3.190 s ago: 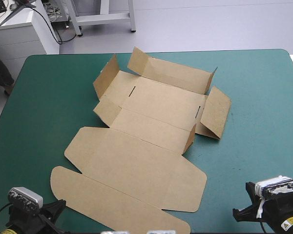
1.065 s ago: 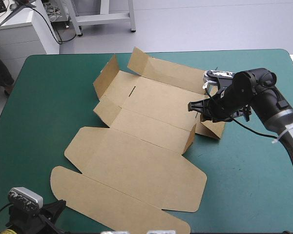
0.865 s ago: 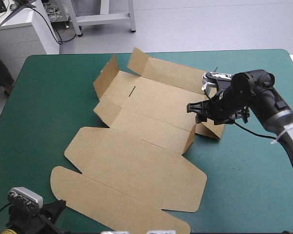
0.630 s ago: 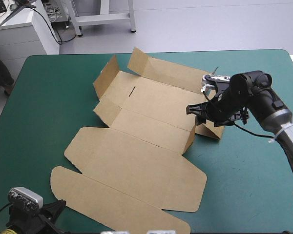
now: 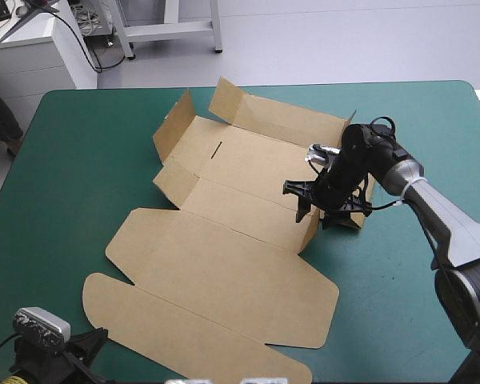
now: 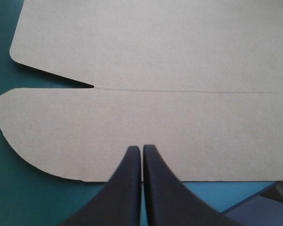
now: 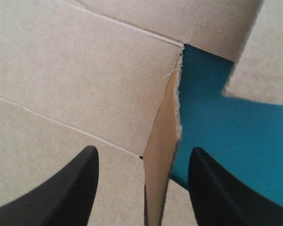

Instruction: Fold the box

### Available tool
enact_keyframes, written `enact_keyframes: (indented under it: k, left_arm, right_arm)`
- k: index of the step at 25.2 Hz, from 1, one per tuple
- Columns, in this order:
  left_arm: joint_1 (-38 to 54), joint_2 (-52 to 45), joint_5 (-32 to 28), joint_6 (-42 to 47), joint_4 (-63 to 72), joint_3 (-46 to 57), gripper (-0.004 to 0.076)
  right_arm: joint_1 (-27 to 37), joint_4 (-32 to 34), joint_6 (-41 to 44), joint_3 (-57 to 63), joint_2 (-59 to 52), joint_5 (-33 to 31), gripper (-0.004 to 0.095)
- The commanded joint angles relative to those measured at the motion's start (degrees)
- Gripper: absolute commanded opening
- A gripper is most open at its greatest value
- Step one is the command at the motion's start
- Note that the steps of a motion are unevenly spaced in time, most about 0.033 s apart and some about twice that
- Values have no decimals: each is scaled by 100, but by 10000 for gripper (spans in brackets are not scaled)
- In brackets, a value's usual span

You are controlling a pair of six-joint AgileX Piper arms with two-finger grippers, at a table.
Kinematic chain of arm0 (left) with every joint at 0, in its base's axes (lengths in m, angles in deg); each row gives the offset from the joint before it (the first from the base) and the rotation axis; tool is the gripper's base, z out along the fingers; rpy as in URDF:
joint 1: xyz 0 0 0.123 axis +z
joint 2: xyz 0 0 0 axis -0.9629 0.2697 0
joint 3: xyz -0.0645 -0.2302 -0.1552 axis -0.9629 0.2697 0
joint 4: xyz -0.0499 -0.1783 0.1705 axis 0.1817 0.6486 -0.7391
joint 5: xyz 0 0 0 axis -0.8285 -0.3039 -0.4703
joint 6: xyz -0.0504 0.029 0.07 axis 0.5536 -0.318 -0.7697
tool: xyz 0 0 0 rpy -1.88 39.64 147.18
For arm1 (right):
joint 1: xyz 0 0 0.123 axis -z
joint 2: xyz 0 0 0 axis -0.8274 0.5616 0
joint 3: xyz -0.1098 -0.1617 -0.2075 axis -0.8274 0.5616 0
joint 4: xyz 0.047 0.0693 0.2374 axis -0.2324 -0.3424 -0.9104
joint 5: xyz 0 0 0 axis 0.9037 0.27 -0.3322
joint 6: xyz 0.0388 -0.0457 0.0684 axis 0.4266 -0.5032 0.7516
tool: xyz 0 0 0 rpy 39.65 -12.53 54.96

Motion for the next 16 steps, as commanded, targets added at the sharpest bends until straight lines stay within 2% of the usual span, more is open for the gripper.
enact_keyframes:
  k: [1,7,14,16]
  left_arm:
    - [-20,104,-329,16,60,-131,-8]
    - [-20,104,-329,15,60,-131,-8]
    - [-20,104,-329,28,60,-131,-8]
    - [-20,104,-329,28,60,-131,-8]
  right_arm:
    - [-13,-226,-12,-123,-95,-120,471]
    - [-13,-179,92,-123,-95,-120,310]
    - [-13,-179,384,-118,-95,-120,47]
    - [-13,-89,469,-118,-95,-120,5]
